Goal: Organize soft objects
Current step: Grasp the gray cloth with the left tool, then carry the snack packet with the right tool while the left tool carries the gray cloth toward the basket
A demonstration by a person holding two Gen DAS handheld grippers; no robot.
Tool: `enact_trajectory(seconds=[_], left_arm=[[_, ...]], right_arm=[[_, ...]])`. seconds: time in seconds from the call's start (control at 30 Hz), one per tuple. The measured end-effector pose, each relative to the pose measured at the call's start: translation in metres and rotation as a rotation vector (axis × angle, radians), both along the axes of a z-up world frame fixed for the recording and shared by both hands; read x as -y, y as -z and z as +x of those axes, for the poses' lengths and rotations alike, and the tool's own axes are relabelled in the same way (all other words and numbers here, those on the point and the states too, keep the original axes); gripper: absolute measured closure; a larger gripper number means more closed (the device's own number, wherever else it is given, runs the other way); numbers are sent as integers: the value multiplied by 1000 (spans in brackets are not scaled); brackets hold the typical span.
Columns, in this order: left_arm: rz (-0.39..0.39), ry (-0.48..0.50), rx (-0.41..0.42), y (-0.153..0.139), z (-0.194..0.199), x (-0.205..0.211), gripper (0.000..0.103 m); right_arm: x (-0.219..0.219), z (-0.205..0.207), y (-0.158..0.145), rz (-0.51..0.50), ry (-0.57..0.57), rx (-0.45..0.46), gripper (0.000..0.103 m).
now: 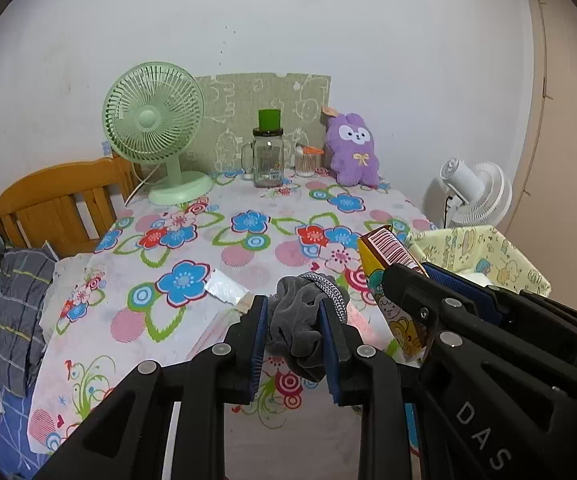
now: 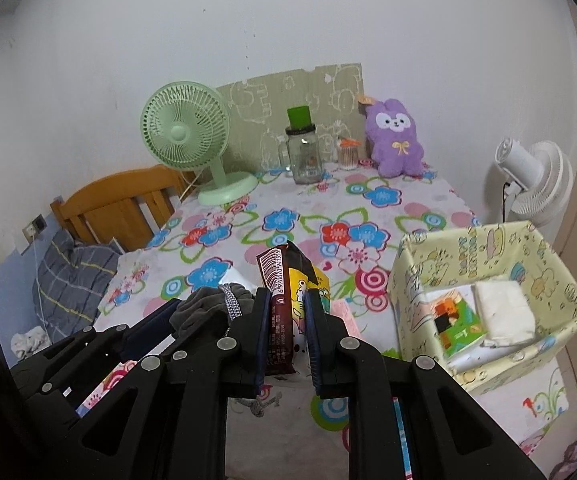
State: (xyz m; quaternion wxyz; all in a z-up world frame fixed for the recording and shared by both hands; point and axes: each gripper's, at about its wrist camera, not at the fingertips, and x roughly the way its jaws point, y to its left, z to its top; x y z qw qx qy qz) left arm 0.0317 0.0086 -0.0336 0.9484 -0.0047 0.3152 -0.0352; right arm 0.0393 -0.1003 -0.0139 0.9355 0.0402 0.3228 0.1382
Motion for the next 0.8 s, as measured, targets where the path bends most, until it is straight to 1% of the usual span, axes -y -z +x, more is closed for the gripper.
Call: enact_trajectory(seconds=[0.27,0.47,0.8], left_arm=[[8,-10,14,-9,6,4,79],[22,6,15,-12,15,14,79],[35,47,26,-16,30,41,79]], right_arm=[[3,5,-11,7,-10,15,83],[12,12,-13,-2,10,15,83],[35,27,-18,-53,46,25,83]])
